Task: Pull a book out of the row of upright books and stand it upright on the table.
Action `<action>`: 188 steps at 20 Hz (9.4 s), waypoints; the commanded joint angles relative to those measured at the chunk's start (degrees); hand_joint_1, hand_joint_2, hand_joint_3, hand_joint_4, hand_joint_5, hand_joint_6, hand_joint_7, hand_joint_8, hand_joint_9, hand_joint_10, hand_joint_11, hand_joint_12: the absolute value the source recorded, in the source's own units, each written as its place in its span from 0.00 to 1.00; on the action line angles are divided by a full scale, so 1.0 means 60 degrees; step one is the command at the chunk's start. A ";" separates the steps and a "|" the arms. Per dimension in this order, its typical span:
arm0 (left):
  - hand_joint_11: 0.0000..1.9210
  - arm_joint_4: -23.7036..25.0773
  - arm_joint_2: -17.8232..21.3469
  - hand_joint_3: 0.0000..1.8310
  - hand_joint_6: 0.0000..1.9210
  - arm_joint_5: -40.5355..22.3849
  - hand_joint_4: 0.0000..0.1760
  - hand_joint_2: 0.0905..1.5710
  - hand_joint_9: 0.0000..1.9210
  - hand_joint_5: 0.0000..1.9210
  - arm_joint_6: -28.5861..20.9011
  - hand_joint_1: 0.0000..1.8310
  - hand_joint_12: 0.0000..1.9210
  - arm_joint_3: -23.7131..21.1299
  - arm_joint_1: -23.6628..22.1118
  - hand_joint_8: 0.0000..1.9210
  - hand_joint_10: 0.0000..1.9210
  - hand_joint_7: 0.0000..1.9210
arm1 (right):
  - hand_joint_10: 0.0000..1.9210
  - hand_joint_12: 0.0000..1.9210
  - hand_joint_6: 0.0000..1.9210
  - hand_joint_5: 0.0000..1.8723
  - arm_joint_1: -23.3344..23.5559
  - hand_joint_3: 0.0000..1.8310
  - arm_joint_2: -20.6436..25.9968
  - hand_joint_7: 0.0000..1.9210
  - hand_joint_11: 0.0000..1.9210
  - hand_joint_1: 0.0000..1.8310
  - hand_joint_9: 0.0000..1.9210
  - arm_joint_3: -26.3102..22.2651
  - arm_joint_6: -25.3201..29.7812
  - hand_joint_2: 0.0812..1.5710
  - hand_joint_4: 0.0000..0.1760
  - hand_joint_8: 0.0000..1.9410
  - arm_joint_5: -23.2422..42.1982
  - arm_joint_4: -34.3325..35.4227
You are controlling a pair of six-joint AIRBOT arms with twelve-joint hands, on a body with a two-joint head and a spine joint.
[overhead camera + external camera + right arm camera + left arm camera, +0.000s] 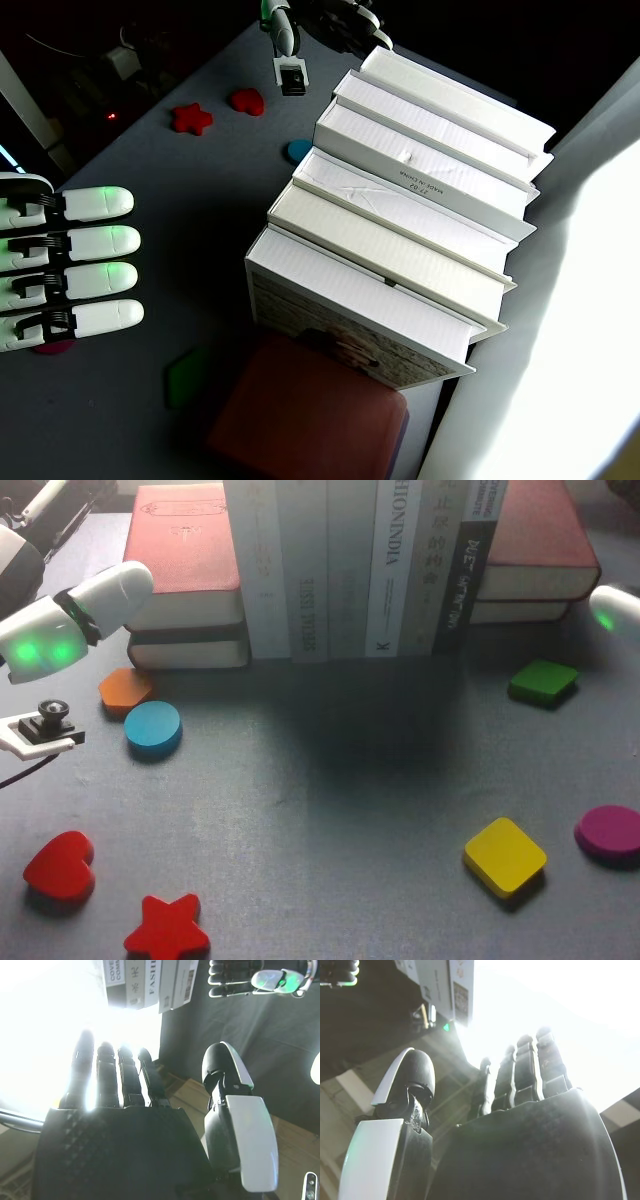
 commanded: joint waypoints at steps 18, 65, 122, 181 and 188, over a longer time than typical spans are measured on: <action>0.00 -0.0252 0.0002 0.00 0.00 -0.1168 0.07 0.86 0.00 0.03 -0.0080 0.21 0.00 0.0026 0.0133 0.00 0.00 0.00 | 0.00 0.00 0.01 0.03 0.4018 0.00 -0.0988 0.00 0.00 0.16 0.00 0.1371 -0.0375 0.87 0.00 0.00 -0.2536 -0.1889; 0.00 -0.0718 -0.0005 0.00 0.00 -0.1492 0.42 0.83 0.00 0.03 -0.0173 0.19 0.00 -0.0051 0.0483 0.00 0.00 0.00 | 0.00 0.00 0.00 0.00 0.2401 0.00 -0.0436 0.00 0.00 0.41 0.00 -0.0048 0.0248 0.80 0.77 0.00 -0.0330 -0.2945; 0.00 -0.1561 -0.0907 0.00 0.00 -0.1062 0.37 0.84 0.00 0.03 -0.0422 0.17 0.00 0.0573 0.0783 0.00 0.00 0.00 | 0.91 1.00 0.52 0.45 0.9154 0.00 -0.2459 0.39 0.05 0.66 0.23 0.0794 0.8489 0.77 0.00 0.84 -0.7232 -1.9053; 0.00 -0.1407 -0.1558 0.00 0.00 -0.0012 0.48 0.87 0.00 0.02 -0.0592 0.19 0.16 0.1493 0.0426 0.00 0.00 0.00 | 0.88 1.00 0.74 0.34 0.8503 0.00 -0.3235 0.28 0.08 0.60 0.14 0.3093 1.1036 0.83 0.00 0.87 -0.3779 -1.6532; 0.00 -0.1349 -0.1636 0.00 0.00 0.0083 0.45 0.86 0.00 0.04 -0.0608 0.17 0.33 0.1584 0.0354 0.00 0.00 0.00 | 0.14 0.69 0.00 0.00 0.8503 0.00 -0.3433 0.00 0.00 0.53 0.00 0.3352 1.1182 0.53 0.66 0.00 -0.3792 -1.6594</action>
